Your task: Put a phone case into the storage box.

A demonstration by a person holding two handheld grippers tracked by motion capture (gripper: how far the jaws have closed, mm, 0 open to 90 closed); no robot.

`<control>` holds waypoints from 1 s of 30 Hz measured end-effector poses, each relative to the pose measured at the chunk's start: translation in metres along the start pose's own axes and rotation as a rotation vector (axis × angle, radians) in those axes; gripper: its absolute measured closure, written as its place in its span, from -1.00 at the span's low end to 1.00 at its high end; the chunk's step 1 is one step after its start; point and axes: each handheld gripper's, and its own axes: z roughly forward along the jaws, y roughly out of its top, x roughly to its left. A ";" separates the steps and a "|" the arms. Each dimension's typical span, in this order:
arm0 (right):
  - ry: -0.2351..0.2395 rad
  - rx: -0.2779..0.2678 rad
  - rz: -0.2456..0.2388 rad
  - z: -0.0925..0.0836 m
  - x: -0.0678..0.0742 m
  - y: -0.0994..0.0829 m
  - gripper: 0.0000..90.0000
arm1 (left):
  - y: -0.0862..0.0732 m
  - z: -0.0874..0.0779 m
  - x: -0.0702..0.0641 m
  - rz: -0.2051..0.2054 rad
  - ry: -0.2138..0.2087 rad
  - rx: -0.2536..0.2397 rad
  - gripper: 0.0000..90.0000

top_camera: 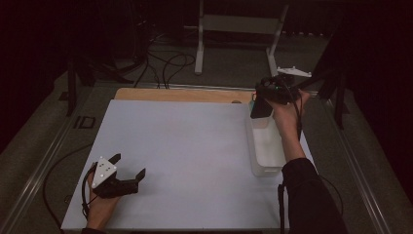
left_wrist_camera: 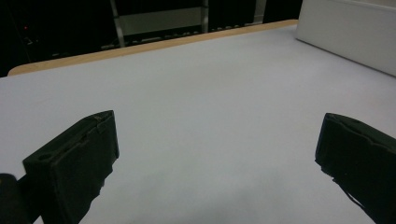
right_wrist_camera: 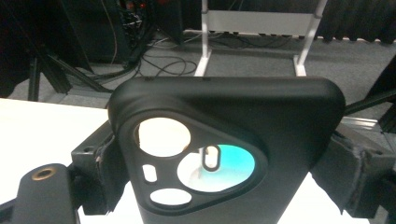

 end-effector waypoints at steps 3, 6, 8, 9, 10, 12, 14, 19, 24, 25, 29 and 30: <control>-0.006 0.003 0.006 0.001 -0.003 -0.001 -0.69 | 0.000 0.000 0.000 0.001 0.000 0.001 -1.00; -0.010 0.006 0.013 0.003 -0.005 -0.003 -0.69 | 0.000 0.000 0.000 0.000 0.001 0.001 -1.00; -0.014 0.010 0.015 0.004 -0.006 -0.004 -0.69 | 0.000 0.000 0.001 -0.001 0.001 0.001 -1.00; -0.015 0.011 0.017 0.004 -0.007 -0.004 -0.69 | 0.000 0.000 0.001 -0.001 0.002 0.001 -1.00; -0.017 0.012 0.019 0.005 -0.007 -0.005 -0.69 | 0.000 0.000 0.001 -0.004 0.002 -0.001 -1.00; -0.019 0.014 0.021 0.005 -0.008 -0.006 -0.69 | 0.000 0.000 0.001 -0.004 0.003 -0.002 -1.00; -0.019 0.017 0.021 0.006 -0.008 -0.006 -0.69 | 0.000 -0.001 0.001 -0.003 0.002 -0.002 -1.00; -0.030 0.022 0.014 0.008 -0.008 -0.009 -0.69 | 0.000 -0.001 0.001 -0.003 0.002 -0.004 -1.00; -0.034 0.034 0.019 0.013 -0.010 -0.015 -0.69 | 0.000 -0.001 0.001 -0.004 0.004 -0.004 -1.00; -0.035 0.038 0.020 0.014 -0.010 -0.016 -0.69 | 0.000 -0.001 0.001 -0.003 0.004 -0.004 -1.00; -0.037 0.046 0.024 0.018 -0.011 -0.021 -0.69 | 0.000 -0.001 0.001 -0.004 0.004 -0.005 -1.00; -0.038 0.048 0.025 0.019 -0.011 -0.022 -0.69 | 0.000 -0.001 0.001 -0.003 0.004 -0.004 -1.00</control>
